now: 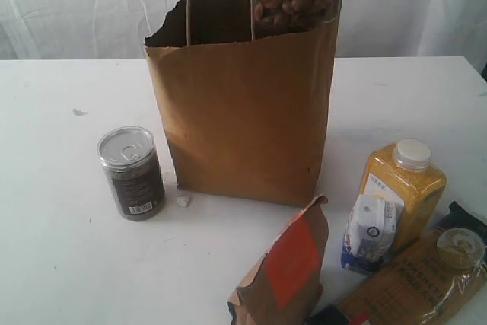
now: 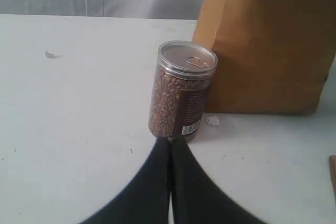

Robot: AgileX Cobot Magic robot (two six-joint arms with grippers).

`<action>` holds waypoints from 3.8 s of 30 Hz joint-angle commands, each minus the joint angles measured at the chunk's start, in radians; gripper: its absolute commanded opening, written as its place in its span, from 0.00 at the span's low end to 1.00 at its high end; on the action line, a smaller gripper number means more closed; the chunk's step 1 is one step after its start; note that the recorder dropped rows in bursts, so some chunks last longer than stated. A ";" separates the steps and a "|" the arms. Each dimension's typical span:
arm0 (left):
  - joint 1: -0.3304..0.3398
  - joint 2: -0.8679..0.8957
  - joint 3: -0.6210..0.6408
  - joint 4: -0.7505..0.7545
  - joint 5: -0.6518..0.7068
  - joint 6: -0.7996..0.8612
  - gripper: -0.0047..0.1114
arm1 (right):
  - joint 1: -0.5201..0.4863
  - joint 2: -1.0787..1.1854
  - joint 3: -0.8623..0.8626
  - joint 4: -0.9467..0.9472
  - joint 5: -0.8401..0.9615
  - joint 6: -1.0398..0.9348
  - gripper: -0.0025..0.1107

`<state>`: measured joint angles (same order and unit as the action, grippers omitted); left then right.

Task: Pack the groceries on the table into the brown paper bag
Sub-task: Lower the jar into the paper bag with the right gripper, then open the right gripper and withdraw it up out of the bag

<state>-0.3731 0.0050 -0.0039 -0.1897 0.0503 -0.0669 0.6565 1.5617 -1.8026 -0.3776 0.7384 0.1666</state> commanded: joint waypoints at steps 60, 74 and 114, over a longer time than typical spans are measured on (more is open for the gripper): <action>0.004 -0.005 0.004 -0.010 0.003 0.003 0.04 | -0.052 0.292 0.042 0.260 0.267 0.105 0.73; 0.004 -0.005 0.004 -0.010 0.003 0.003 0.04 | -0.050 0.273 0.047 0.252 0.269 0.086 0.81; 0.004 -0.005 0.004 -0.010 0.003 0.003 0.04 | -0.038 -0.038 0.047 0.242 0.268 0.080 0.45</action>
<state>-0.3731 0.0050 -0.0039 -0.1897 0.0539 -0.0651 0.6173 1.5498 -1.7566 -0.1273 0.9920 0.2583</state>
